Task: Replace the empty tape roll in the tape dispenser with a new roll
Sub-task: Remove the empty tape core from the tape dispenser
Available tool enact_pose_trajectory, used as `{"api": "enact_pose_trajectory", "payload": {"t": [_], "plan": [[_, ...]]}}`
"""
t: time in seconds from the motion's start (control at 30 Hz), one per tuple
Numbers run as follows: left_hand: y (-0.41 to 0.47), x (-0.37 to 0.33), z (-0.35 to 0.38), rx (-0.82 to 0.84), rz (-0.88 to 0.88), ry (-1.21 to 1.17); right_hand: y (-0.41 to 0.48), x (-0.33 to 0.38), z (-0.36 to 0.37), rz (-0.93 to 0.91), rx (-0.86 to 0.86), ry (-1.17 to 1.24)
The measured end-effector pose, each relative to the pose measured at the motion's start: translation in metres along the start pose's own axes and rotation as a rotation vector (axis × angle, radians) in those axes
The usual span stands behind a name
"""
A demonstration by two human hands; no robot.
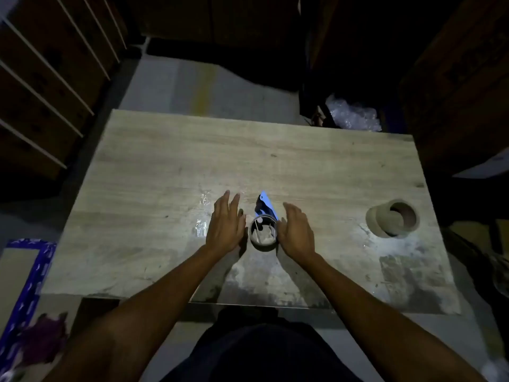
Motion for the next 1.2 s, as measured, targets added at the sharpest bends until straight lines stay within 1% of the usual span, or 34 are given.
{"api": "enact_pose_trajectory", "payload": {"t": [0.1, 0.17, 0.2, 0.4, 0.5, 0.6, 0.73, 0.83, 1.0, 1.2], "plan": [[-0.009, -0.007, -0.001, -0.052, -0.128, 0.118, -0.001, -0.007, 0.006, 0.038, 0.077, 0.018], [-0.015, -0.010, 0.003, -0.045, -0.197, 0.152, -0.002, -0.010, 0.009, 0.057, 0.112, 0.036], [-0.017, -0.012, 0.007, -0.012, -0.224, 0.128, -0.002, -0.012, 0.009, 0.051, 0.111, 0.046], [-0.030, -0.016, 0.038, 0.179, -0.381, -0.188, 0.002, -0.015, 0.011, 0.017, 0.095, 0.093], [-0.030, -0.017, 0.043, 0.195, -0.427, -0.200, 0.004, -0.018, 0.011, 0.011, 0.095, 0.096], [-0.024, -0.018, 0.043, 0.212, -0.422, -0.194, 0.007, -0.020, 0.011, -0.012, 0.078, 0.070], [-0.013, -0.018, 0.039, 0.241, -0.350, -0.170, 0.014, -0.022, 0.011, -0.041, 0.069, 0.023], [-0.007, -0.017, 0.035, 0.261, -0.289, -0.188, 0.019, -0.023, 0.007, -0.021, 0.079, 0.007], [0.000, -0.014, 0.030, 0.299, -0.242, -0.220, 0.023, -0.023, 0.009, 0.021, 0.078, 0.013], [0.008, -0.005, 0.029, 0.373, -0.147, -0.178, 0.031, -0.020, 0.006, -0.038, 0.135, -0.096]]}}
Point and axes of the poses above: each hand's wrist, its own y-axis towards the middle knuckle, its own z-axis out of the palm, x = y × z, the point moved 6 cm from there along y, towards the middle knuckle, and after that the axes turned 15 degrees about -z, right-handed, at the moved point
